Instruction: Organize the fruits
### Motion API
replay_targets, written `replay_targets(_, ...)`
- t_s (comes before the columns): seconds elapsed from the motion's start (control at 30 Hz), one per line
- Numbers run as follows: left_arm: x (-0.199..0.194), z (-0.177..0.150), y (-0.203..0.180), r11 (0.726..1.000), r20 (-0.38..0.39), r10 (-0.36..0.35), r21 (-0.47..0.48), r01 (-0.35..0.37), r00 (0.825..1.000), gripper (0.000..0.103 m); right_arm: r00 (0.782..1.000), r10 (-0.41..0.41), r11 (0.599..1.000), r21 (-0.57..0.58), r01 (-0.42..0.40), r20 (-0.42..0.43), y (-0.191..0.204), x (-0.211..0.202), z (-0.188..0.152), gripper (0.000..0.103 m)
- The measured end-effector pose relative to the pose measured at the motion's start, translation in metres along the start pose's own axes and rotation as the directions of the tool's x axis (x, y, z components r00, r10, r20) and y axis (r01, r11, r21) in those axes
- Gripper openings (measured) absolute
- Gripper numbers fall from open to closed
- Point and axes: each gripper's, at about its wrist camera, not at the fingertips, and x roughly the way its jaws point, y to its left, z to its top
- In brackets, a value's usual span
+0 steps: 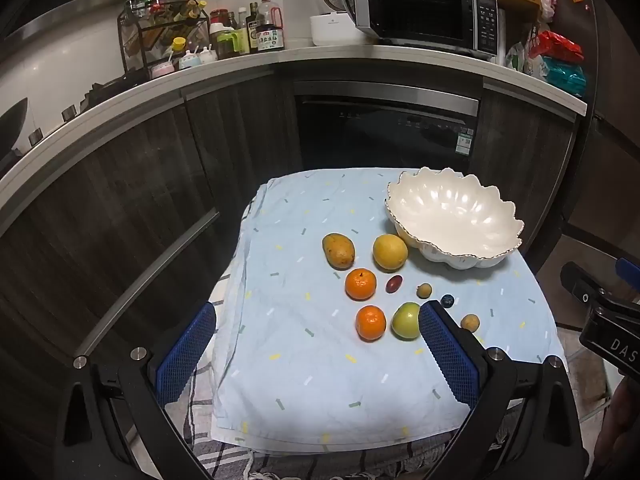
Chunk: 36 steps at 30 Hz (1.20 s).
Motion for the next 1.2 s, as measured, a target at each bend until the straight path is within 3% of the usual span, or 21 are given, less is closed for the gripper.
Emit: replay_targets(1.2, -0.007, 0.001, -0.001, 1.000, 0.013, -0.013, -0.005, 0.013, 1.000, 0.103, 1.000, 0.008, 1.000, -0.001, -0.008, 0.024, 0.000, -0.004, 0.002, 0.103)
